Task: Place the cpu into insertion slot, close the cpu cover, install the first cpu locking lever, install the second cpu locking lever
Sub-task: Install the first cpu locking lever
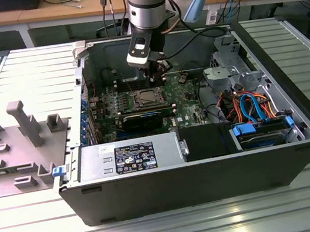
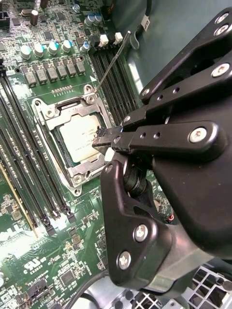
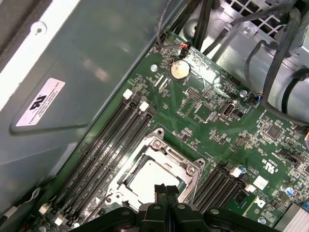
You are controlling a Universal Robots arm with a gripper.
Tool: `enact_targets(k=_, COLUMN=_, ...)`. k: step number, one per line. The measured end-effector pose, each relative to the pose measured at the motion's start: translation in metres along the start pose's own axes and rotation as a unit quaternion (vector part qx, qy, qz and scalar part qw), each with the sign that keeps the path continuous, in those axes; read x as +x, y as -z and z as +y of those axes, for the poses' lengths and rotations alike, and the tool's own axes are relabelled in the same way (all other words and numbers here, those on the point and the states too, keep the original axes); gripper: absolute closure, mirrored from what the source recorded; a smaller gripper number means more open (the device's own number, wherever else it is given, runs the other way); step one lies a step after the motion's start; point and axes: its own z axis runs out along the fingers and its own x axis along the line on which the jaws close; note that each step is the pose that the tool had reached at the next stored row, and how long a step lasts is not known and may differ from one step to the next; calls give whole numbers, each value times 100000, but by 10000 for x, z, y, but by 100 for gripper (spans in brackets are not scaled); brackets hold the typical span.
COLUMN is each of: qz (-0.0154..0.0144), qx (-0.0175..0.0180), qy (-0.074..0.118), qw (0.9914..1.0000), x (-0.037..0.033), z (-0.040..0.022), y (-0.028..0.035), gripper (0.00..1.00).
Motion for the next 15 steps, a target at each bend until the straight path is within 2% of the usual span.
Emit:
enact_targets(k=7, qz=-21, qx=8, qy=1912, qw=99982, x=0, z=0, y=0, gripper=89)
enact_targets(k=8, qz=-35, qx=14, qy=2984, qw=99955, x=0, z=0, y=0, gripper=89)
enact_targets(k=9, qz=-57, qx=29, qy=4971, qw=99876, x=0, z=0, y=0, gripper=89)
enact_targets(k=15, qz=-75, qx=38, qy=6615, qw=99781, x=0, z=0, y=0, gripper=89)
